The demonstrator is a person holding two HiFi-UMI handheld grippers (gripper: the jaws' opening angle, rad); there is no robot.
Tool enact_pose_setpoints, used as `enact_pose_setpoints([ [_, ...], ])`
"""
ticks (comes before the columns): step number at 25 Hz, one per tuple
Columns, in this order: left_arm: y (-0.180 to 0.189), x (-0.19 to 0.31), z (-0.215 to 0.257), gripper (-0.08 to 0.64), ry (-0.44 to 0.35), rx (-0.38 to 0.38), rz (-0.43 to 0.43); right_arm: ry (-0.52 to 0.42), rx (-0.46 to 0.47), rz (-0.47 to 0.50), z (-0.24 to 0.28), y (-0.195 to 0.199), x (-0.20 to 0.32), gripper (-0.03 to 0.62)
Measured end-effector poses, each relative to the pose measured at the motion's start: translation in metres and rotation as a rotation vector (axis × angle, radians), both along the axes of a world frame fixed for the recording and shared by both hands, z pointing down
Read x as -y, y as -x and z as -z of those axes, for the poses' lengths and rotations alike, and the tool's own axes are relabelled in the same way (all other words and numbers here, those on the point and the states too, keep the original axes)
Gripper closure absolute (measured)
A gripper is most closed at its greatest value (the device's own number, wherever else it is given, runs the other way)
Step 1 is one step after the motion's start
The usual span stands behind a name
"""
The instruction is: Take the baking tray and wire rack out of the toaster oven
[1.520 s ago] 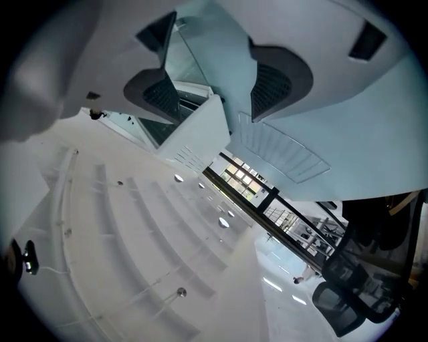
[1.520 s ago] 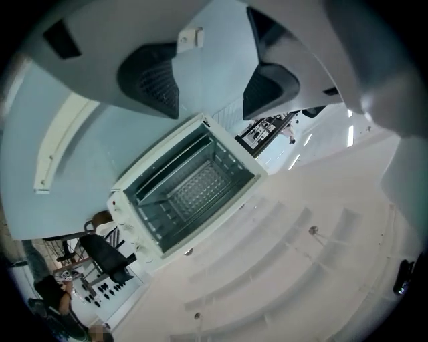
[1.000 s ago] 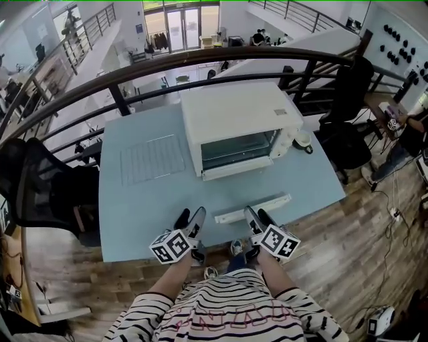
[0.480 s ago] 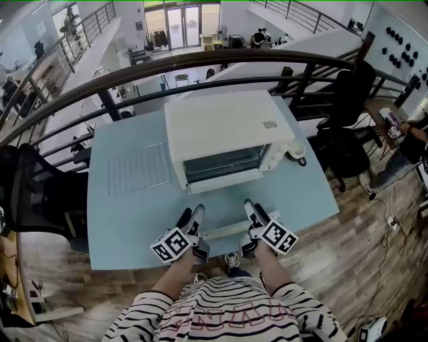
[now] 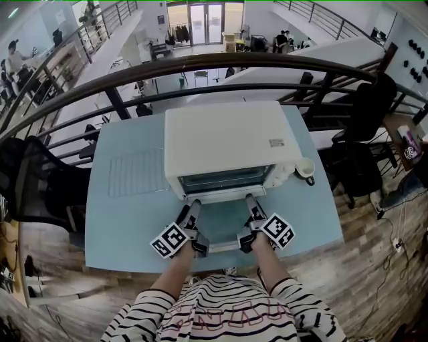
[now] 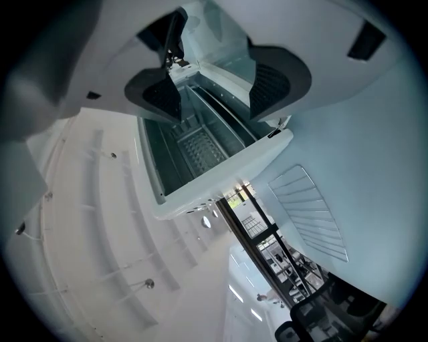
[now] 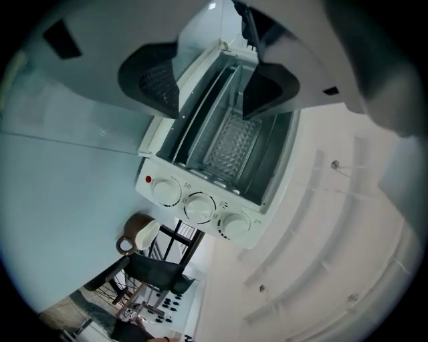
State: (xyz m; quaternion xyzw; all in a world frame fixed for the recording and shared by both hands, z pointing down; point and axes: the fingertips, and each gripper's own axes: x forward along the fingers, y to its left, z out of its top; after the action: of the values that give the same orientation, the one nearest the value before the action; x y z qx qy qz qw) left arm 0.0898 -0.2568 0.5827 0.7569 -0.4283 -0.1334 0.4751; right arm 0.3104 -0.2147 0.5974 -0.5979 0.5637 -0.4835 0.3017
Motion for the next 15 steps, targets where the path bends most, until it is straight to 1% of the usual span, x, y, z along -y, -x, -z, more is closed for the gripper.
enact_pose_setpoints([
  [3, -0.006, 0.013, -0.007, 0.222, 0.011, -0.019, 0.041, -0.005, 0.044, -0.013, -0.008, -0.010, 0.019, 0.278],
  [10, -0.018, 0.041, -0.019, 0.222, 0.032, -0.043, 0.106, 0.003, 0.098, -0.005, -0.025, -0.027, 0.057, 0.278],
  [15, -0.029, 0.063, -0.026, 0.222, 0.052, -0.048, 0.128, -0.007, 0.160, -0.022, -0.030, -0.036, 0.081, 0.278],
])
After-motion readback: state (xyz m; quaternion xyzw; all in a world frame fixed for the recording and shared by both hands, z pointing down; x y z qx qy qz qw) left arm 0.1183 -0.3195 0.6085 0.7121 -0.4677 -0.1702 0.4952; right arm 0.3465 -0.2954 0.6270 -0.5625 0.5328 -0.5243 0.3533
